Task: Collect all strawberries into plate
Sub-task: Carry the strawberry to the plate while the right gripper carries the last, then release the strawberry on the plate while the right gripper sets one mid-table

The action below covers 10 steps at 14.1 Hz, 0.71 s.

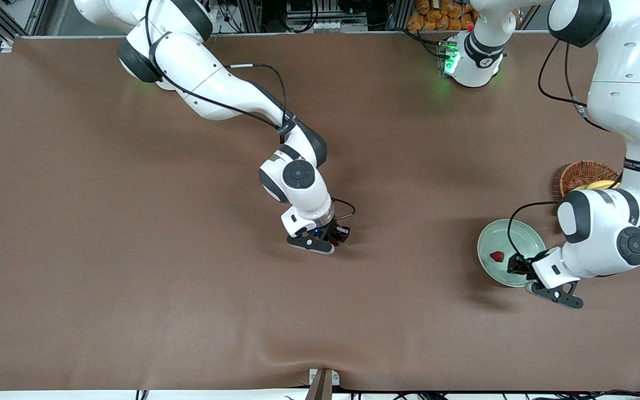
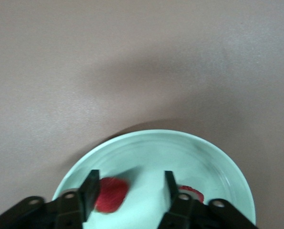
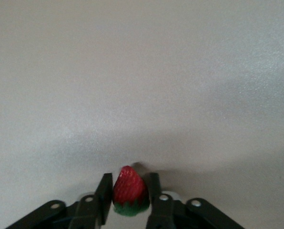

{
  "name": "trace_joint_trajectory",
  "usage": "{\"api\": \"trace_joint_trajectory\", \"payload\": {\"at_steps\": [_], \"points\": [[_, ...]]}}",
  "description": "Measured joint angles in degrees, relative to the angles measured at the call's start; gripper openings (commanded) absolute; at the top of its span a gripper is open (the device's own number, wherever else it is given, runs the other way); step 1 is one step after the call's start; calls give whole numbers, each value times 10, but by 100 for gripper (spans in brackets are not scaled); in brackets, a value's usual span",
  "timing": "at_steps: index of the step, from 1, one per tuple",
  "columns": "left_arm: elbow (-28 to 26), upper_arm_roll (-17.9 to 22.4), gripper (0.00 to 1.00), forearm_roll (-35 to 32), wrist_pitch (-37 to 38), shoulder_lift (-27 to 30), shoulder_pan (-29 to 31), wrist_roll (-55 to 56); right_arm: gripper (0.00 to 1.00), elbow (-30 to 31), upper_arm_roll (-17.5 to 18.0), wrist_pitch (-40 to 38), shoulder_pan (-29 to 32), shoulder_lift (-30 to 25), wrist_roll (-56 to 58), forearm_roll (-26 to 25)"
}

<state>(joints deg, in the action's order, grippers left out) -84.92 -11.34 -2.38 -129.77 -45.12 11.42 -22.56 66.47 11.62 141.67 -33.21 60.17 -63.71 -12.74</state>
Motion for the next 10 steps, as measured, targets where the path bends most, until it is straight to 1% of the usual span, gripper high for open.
{"api": "trace_joint_trajectory", "payload": {"at_steps": [3,5,7,9,10], "points": [[2,-15,100,0,0,1,-1,5,100,-14,-3,-4,6,-3,0,0],[3,-37,100,0,0,3,-3,29,100,-12,-6,-23,23,-25,20,-1],[6,-59,100,0,0,5,-6,65,100,4,-6,-68,50,-63,76,0],[8,-81,100,0,0,6,-16,114,100,24,-6,-132,80,-107,139,0],[8,-85,100,0,0,7,-27,139,100,30,-6,-166,94,-127,170,0]]}}
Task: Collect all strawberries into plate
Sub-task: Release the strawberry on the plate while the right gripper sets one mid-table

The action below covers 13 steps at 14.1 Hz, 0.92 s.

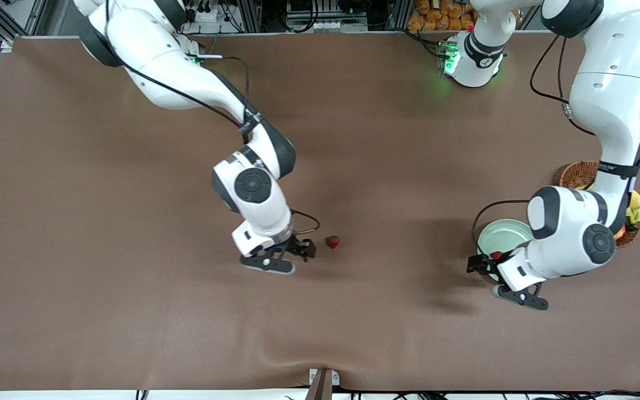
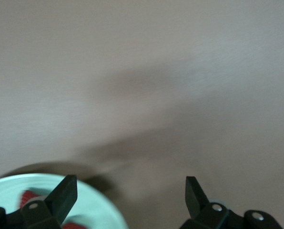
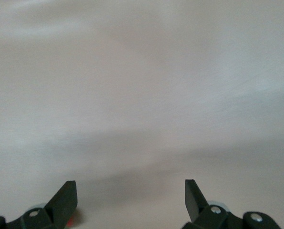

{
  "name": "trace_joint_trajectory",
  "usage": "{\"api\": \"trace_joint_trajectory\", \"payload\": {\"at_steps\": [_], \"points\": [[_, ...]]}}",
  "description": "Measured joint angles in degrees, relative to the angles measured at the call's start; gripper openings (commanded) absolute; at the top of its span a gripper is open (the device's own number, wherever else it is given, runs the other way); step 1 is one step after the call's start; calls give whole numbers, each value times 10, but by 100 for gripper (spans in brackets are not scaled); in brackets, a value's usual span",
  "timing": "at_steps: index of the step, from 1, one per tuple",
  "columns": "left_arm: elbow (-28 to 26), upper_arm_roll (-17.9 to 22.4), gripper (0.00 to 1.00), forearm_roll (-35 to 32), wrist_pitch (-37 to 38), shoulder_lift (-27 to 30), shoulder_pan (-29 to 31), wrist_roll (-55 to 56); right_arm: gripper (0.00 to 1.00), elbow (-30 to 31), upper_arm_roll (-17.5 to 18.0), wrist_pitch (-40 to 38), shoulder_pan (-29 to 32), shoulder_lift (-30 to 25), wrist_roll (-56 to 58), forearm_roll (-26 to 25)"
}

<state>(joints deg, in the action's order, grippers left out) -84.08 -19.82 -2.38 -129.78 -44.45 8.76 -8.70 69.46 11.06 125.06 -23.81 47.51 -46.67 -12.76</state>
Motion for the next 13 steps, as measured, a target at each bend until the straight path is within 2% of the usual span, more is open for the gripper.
{"api": "trace_joint_trajectory", "payload": {"at_steps": [2,4,8,11,13], "points": [[1,-2,100,0,0,0,-28,44,100,8,0,-60,28,-36,69,1],[7,-2,100,0,0,0,-61,95,100,25,0,-86,59,-72,133,2],[13,-2,100,0,-1,0,-128,200,100,117,-18,-93,123,-167,276,38],[23,1,100,0,-5,0,-178,259,100,183,-97,-118,135,-248,400,91],[27,9,100,0,-25,0,-211,277,100,202,-152,-156,138,-291,476,115]]}}
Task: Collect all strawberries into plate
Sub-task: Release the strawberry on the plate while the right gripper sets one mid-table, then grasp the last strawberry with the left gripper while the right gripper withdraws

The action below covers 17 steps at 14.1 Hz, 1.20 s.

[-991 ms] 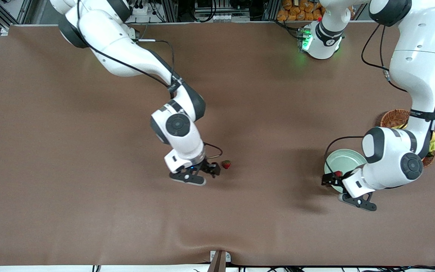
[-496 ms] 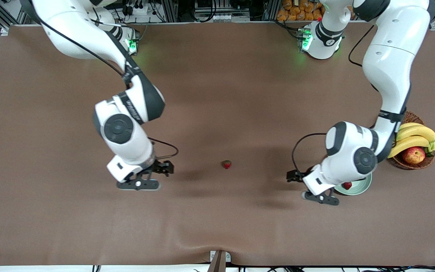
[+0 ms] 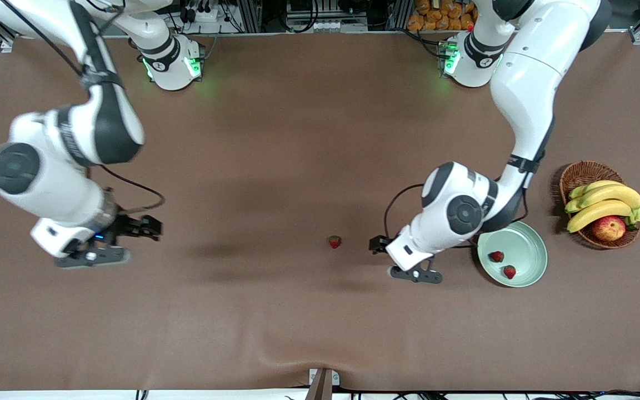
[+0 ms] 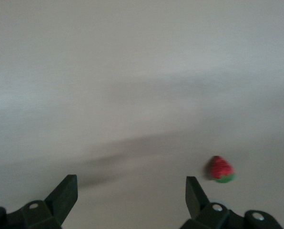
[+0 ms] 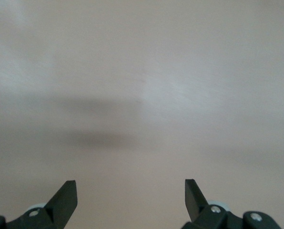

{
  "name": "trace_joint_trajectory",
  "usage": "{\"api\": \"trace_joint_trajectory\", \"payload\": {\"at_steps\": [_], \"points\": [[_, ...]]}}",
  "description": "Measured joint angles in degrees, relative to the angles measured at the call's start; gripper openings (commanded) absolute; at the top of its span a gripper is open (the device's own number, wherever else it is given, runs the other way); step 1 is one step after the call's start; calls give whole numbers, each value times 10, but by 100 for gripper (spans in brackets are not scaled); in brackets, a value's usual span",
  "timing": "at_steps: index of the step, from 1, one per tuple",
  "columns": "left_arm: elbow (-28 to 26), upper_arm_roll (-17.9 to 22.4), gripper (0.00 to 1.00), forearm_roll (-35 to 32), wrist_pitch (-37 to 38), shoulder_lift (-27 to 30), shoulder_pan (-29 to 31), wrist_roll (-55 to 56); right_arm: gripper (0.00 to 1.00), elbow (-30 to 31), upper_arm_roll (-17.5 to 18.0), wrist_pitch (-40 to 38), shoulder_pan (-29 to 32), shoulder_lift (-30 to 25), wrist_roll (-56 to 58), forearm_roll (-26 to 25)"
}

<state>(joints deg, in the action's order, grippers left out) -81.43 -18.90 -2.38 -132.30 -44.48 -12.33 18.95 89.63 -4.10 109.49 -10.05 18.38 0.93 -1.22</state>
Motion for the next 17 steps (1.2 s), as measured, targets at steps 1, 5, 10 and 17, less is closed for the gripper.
{"api": "trace_joint_trajectory", "payload": {"at_steps": [1,5,10,17], "points": [[0,9,100,0,-15,-1,-18,4,100,3,-18,-22,2,-19,23,4],[1,65,100,0,-78,-13,-110,28,100,7,-32,-109,26,-95,41,5],[7,136,99,0,-143,-50,-226,82,100,9,41,-187,111,-163,42,5],[13,142,73,-22,-158,-71,-235,77,100,6,84,-257,153,-194,38,5]]}}
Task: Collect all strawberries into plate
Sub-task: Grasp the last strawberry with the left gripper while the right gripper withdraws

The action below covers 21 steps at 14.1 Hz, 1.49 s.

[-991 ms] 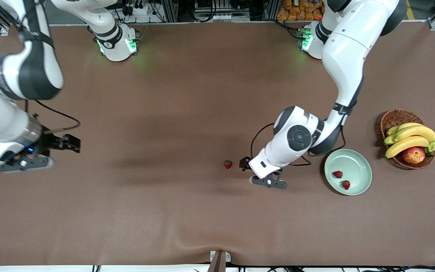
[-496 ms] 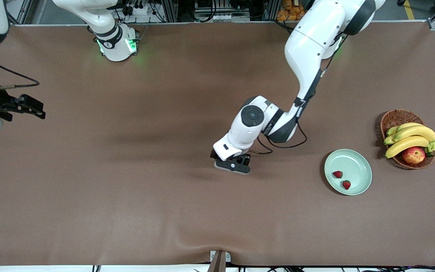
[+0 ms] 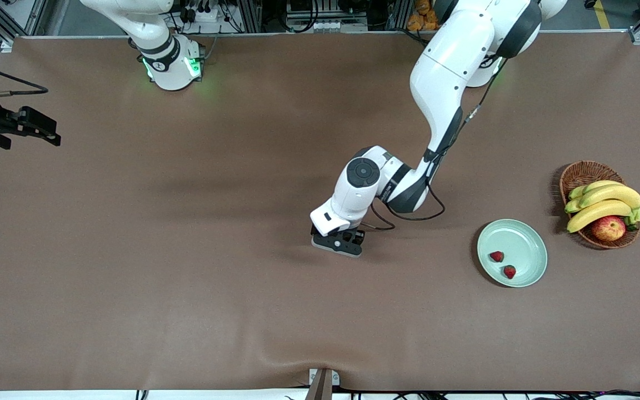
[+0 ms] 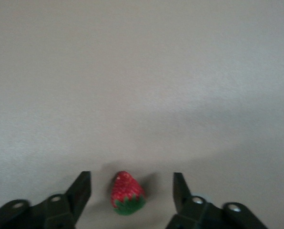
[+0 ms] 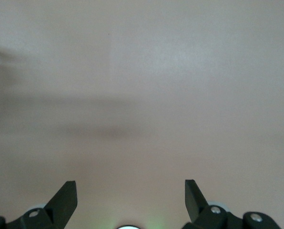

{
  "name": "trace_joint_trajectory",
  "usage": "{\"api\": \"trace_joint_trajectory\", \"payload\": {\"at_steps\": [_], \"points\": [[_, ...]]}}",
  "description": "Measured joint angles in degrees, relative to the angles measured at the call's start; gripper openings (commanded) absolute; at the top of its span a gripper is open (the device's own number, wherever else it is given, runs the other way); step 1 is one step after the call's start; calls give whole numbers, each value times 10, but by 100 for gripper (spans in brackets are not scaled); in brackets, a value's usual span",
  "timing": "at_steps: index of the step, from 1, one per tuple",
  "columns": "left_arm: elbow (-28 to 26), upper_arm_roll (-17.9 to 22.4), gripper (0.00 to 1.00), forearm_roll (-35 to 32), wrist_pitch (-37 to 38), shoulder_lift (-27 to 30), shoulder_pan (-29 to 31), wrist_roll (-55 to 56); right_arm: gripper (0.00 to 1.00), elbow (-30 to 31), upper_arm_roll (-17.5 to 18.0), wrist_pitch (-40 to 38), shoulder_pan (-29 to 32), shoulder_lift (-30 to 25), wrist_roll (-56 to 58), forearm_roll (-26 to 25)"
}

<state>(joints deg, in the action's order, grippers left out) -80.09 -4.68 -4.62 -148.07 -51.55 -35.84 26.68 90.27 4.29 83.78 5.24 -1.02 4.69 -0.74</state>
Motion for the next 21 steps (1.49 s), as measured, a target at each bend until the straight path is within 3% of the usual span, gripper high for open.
{"api": "trace_joint_trajectory", "payload": {"at_steps": [2,4,7,10,14,21], "points": [[0,0,67,-1,0,0,-4,0,100,-13,0,-22,0,-1,-12,0],[-1,1,67,-2,1,-1,-3,0,100,-23,-2,-36,-3,-2,-20,1],[-1,3,64,-3,1,-6,-3,0,100,-25,-28,-37,-22,-2,-21,4],[-1,3,50,-3,1,-8,-3,0,100,-26,-37,-33,-24,-2,-20,7],[-3,4,45,-3,14,-9,-3,0,100,-26,-51,-21,-24,-2,-9,8],[-2,11,5,-3,16,-9,-1,0,100,-26,-53,-21,-24,-2,-8,8]]}}
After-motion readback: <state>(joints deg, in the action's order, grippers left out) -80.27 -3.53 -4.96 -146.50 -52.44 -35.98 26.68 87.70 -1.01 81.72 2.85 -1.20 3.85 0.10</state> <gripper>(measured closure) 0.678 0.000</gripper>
